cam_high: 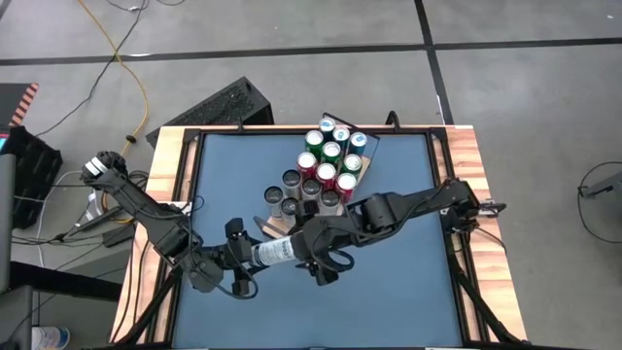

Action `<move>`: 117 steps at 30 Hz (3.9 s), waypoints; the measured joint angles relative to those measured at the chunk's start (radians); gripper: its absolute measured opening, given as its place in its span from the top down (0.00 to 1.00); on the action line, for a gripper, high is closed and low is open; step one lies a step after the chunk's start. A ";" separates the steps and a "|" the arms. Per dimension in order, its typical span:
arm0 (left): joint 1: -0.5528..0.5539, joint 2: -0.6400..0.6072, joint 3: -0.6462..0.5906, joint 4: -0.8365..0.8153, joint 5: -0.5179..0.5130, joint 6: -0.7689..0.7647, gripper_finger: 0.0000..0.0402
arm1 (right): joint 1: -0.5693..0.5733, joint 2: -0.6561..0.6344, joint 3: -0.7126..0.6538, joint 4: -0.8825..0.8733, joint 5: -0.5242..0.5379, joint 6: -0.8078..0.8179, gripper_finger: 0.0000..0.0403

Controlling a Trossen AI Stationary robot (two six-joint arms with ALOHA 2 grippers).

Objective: Place canned beverage on shelf
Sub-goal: Put white blue soda can on the shelf aligned with the other white blue soda cans

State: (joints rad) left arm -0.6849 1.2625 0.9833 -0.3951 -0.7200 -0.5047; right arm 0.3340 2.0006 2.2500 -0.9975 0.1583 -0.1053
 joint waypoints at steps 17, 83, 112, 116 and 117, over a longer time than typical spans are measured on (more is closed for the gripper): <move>0.002 0.000 0.000 0.022 0.006 0.000 0.39 | 0.002 -0.008 -0.001 -0.008 0.026 0.008 0.49; 0.003 -0.002 0.001 -0.089 0.297 -0.381 0.29 | -0.100 -0.014 0.099 -0.570 0.000 -0.188 0.49; 0.027 -0.002 0.001 -0.120 0.285 -0.379 0.29 | -0.166 0.102 0.097 -0.573 -0.043 -0.454 0.48; 0.027 -0.002 0.001 -0.135 0.266 -0.377 0.29 | -0.166 0.114 0.098 -0.573 -0.031 -0.481 0.48; 0.027 -0.002 0.001 -0.136 0.263 -0.375 0.29 | -0.166 0.119 0.098 -0.573 -0.028 -0.482 0.48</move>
State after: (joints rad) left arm -0.6582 1.2606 0.9840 -0.5312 -0.4568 -0.8794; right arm 0.1684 2.1198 2.3478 -1.5707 0.1305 -0.5877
